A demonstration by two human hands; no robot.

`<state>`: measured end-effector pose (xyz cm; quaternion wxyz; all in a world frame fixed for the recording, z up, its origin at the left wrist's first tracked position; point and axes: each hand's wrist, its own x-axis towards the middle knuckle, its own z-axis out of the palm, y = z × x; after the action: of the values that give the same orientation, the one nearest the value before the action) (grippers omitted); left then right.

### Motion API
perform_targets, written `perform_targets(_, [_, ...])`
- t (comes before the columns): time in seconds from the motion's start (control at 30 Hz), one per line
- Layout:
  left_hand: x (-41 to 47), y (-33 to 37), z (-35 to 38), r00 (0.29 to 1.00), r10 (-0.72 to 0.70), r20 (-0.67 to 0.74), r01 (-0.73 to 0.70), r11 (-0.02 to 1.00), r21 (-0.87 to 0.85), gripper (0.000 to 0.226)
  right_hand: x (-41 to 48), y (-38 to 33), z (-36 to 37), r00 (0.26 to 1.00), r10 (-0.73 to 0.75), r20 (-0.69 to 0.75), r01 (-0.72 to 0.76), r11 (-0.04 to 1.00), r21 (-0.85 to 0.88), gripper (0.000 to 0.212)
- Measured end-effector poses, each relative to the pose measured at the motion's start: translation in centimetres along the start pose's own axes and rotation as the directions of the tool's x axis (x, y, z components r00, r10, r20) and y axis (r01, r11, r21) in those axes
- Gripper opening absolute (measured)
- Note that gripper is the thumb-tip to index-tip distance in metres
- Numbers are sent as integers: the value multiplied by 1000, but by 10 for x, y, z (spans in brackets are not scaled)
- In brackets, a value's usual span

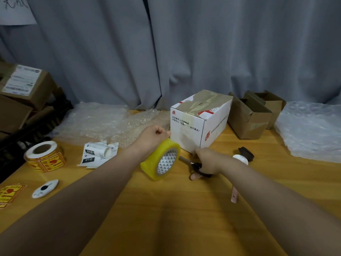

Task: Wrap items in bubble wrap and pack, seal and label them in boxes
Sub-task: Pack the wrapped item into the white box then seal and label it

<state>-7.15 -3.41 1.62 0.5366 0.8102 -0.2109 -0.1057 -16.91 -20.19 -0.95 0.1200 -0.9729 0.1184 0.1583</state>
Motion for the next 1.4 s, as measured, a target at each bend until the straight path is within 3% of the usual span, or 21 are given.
perform_targets(0.13, [-3, 5, -3, 1000, -5, 30, 4, 1000, 26, 11, -4, -9, -12, 999, -49, -22, 45, 987, -156, 59])
perform_targets(0.27, [-7, 5, 0, 996, 74, 43, -77, 993, 88, 18, -1, -11, -19, 997, -70, 40, 76, 983, -168, 47])
perform_targets(0.47, [-10, 1, 4, 988, 150, 30, -151, 987, 61, 19, 0, -7, -19, 993, -71, 99, 98, 948, -303, 65])
perform_targets(0.6, [-9, -2, 5, 991, 135, 12, -136, 989, 53, 17, 2, -3, -7, 985, -87, 150, 143, 899, -415, 27])
perform_targets(0.67, [-8, -2, 6, 991, 131, 6, -131, 989, 60, 17, 4, -4, -8, 994, -106, 34, 111, 942, -318, 21])
perform_targets(0.73, [-8, -2, 7, 991, 132, 4, -132, 989, 71, 13, 4, -11, -16, 954, -116, -276, 117, 993, -14, 20])
perform_targets(0.77, [-8, -1, 8, 991, 135, 3, -135, 988, 78, 11, 2, -18, -21, 902, -66, -426, 171, 962, 213, 27])
perform_targets(0.8, [-9, 0, 9, 990, 140, 3, -140, 987, 85, 9, -1, -24, -27, 871, 2, -492, 251, 859, 447, 34])
perform_targets(0.87, [-11, 1, 11, 989, 148, 6, -148, 985, 89, 11, -7, -35, -38, 904, 65, -423, 287, 641, 712, 42])
perform_targets(0.93, [-13, 3, 13, 989, 148, -4, -147, 984, 97, 15, -10, -39, -40, 943, 11, -334, 247, 649, 719, 33])
perform_targets(1.0, [-16, 5, 13, 989, 148, -18, -145, 982, 117, 9, -9, -38, -37, 939, 20, -344, 239, 680, 693, 16])
perform_targets(1.1, [-19, 7, 15, 989, 150, 1, -149, 978, 144, 8, -7, -40, -36, 904, 93, -417, 235, 708, 666, 21])
perform_targets(1.27, [-21, 3, 21, 985, 174, 11, -173, 965, 196, 23, -13, -47, -45, 847, 69, -527, 263, 807, 528, 27])
perform_targets(1.4, [-25, 2, 21, 983, 182, -19, -179, 976, 124, 12, -13, -46, -42, 852, 57, -521, 260, 817, 515, 10])
